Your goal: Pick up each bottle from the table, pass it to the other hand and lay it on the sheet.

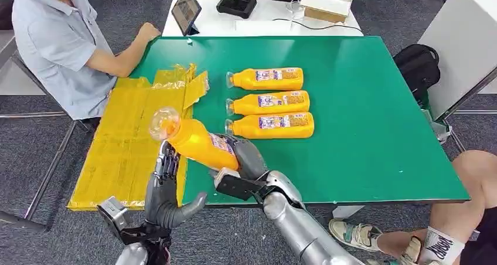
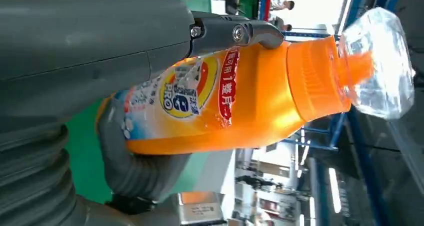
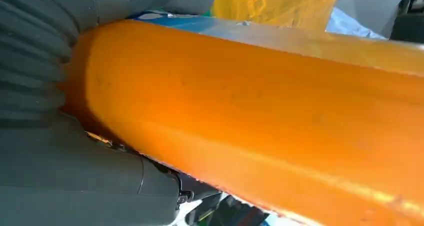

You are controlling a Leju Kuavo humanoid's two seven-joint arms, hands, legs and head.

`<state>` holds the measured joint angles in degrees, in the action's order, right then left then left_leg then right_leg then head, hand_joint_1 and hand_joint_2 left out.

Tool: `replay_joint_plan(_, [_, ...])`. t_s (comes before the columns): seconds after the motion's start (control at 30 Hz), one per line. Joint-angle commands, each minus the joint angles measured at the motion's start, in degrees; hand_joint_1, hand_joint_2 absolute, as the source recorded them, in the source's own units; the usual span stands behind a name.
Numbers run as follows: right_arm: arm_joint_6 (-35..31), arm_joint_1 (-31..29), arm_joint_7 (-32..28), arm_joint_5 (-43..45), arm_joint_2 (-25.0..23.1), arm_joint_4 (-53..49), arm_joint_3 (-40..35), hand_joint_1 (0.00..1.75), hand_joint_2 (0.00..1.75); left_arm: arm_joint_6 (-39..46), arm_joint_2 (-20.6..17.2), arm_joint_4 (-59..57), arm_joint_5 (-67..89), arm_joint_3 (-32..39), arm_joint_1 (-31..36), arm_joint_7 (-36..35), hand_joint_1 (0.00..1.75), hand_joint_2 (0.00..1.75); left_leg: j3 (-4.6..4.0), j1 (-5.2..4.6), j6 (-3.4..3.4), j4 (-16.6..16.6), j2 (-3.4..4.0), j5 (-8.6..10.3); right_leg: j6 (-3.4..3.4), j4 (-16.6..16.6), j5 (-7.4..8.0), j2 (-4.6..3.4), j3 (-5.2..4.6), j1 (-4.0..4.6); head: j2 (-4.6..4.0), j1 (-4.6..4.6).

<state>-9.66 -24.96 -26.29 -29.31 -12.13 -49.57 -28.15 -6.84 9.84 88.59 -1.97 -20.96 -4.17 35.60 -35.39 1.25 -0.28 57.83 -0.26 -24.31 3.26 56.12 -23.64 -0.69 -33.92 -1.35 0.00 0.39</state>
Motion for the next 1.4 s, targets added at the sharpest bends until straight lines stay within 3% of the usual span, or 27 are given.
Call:
replay_joint_plan(0.03, [-4.88, -3.23, -5.53, -1.77, -2.14, 6.34, -8.8, 1.71, 1.75, -4.27, -1.11, -7.34, -3.51, -3.43, 3.58, -4.65, 0.0, 1.75, 0.33, 0.01, 0.09, -0.05, 0.11, -0.12, -0.17, -0.07, -0.08, -0.02, 0.31, 0.05, 0.0, -0.02])
replay_joint_plan(0.57, [-4.9, -1.65, -6.43, 0.87, -3.25, 7.36, -10.72, 1.66, 1.75, -2.51, 0.06, -8.3, -9.15, -1.68, 4.16, -7.61, 0.0, 1.75, 0.11, -0.02, 0.05, -0.05, 0.0, -0.04, -0.1, -0.05, -0.03, 0.07, 0.09, 0.01, 0.0, -0.02])
replay_joint_plan(0.93, [-3.32, -1.04, -5.63, 3.52, -4.24, 11.18, -11.09, 1.66, 1.75, 1.29, 0.03, -2.14, -7.69, -1.8, 3.46, -2.02, 0.0, 1.75, 0.08, 0.0, 0.06, -0.03, -0.05, -0.04, -0.11, -0.05, -0.04, 0.12, 0.08, 0.04, 0.0, -0.02])
replay_joint_plan(1.0, [-3.05, -1.37, -4.83, 3.11, -4.2, 12.62, -11.42, 1.62, 1.75, 1.37, -0.41, -1.1, -7.07, -2.0, 3.34, -1.65, 0.0, 1.75, 0.16, 0.0, 0.08, -0.02, -0.06, -0.08, -0.15, -0.04, -0.09, 0.15, 0.16, 0.04, 0.0, -0.02])
replay_joint_plan(1.07, [-2.81, -1.66, -4.78, 2.78, -4.24, 14.01, -11.7, 1.47, 1.75, 1.79, -0.4, -1.48, -6.79, -1.64, 3.46, -2.12, 0.0, 1.75, 0.21, 0.0, 0.08, -0.03, -0.06, -0.09, -0.17, -0.05, -0.1, 0.16, 0.2, 0.05, 0.0, -0.02])
replay_joint_plan(1.1, [-2.82, -1.71, -4.73, 2.69, -4.28, 14.32, -11.74, 1.41, 1.75, 2.09, -0.36, -2.01, -6.68, -1.45, 3.64, -2.81, 0.28, 1.75, 0.13, 0.01, 0.06, -0.04, -0.05, -0.05, -0.13, -0.06, -0.06, 0.14, 0.1, 0.04, 0.0, -0.02])
replay_joint_plan(1.13, [-3.09, -1.77, -4.68, 2.41, -4.26, 14.4, -11.85, 1.36, 1.75, 2.21, -0.37, -2.53, -6.61, -1.37, 3.81, -3.22, 1.59, 1.75, 0.25, 0.01, 0.08, -0.05, -0.11, -0.08, -0.18, -0.08, -0.11, 0.23, 0.24, 0.06, 0.0, -0.02])
replay_joint_plan(1.17, [-3.31, -1.78, -4.62, 2.15, -4.3, 14.42, -11.95, 1.29, 1.75, 2.24, -0.35, -3.07, -6.58, -1.23, 4.06, -3.3, 1.75, 1.75, 0.21, 0.01, 0.08, -0.04, -0.15, -0.06, -0.16, -0.07, -0.11, 0.25, 0.22, 0.06, 0.0, 0.0])
replay_joint_plan(1.2, [-3.25, -1.87, -4.43, 2.0, -4.3, 14.46, -12.03, 0.94, 1.75, 2.21, -0.28, -3.36, -6.74, -1.11, 4.17, -3.49, 1.75, 1.75, 0.08, 0.0, 0.05, -0.05, -0.09, -0.01, -0.1, -0.08, -0.04, 0.18, 0.08, 0.03, 0.0, -0.02])
replay_joint_plan(1.23, [-3.77, -1.95, -3.99, 1.56, -4.27, 14.45, -12.16, 0.38, 1.75, 1.99, -0.31, -3.68, -7.01, -0.92, 4.32, -3.67, 1.75, 1.75, 0.22, 0.02, 0.08, -0.05, -0.1, -0.06, -0.16, -0.09, -0.09, 0.21, 0.23, 0.06, 0.0, 0.0])
replay_joint_plan(1.27, [-5.4, -1.79, -3.37, 0.67, -4.25, 14.23, -12.14, 0.0, 1.75, 1.98, -0.34, -3.63, -7.0, -0.78, 4.32, -3.67, 1.75, 1.75, 0.13, 0.02, 0.06, -0.04, -0.1, -0.03, -0.12, -0.09, -0.06, 0.19, 0.14, 0.05, 0.0, 0.0])
replay_joint_plan(1.3, [-6.72, -1.54, -3.57, 0.14, -4.24, 14.13, -12.23, 0.0, 1.75, 2.01, -0.36, -3.52, -7.17, -0.56, 4.27, -3.73, 1.75, 1.75, 0.23, 0.02, 0.09, -0.04, -0.1, -0.07, -0.17, -0.09, -0.09, 0.22, 0.24, 0.07, 0.0, 0.0])
replay_joint_plan(1.33, [-8.96, -1.26, -3.46, -1.1, -4.1, 14.03, -12.5, 0.0, 0.0, 1.99, -0.21, -3.48, -7.79, -0.12, 4.29, -4.2, 1.75, 1.75, 0.11, -0.01, 0.06, -0.05, -0.08, -0.03, -0.11, -0.06, -0.05, 0.17, 0.1, 0.02, 0.0, 0.0])
replay_joint_plan(1.4, [-12.16, -0.29, -4.87, -2.12, -3.74, 12.74, -12.37, 0.0, 0.0, 2.43, -0.07, -4.07, -8.82, 0.83, 4.76, -4.61, 1.75, 1.75, 0.13, 0.0, 0.06, -0.05, -0.12, -0.03, -0.12, -0.08, -0.07, 0.22, 0.13, 0.04, 0.0, 0.0])
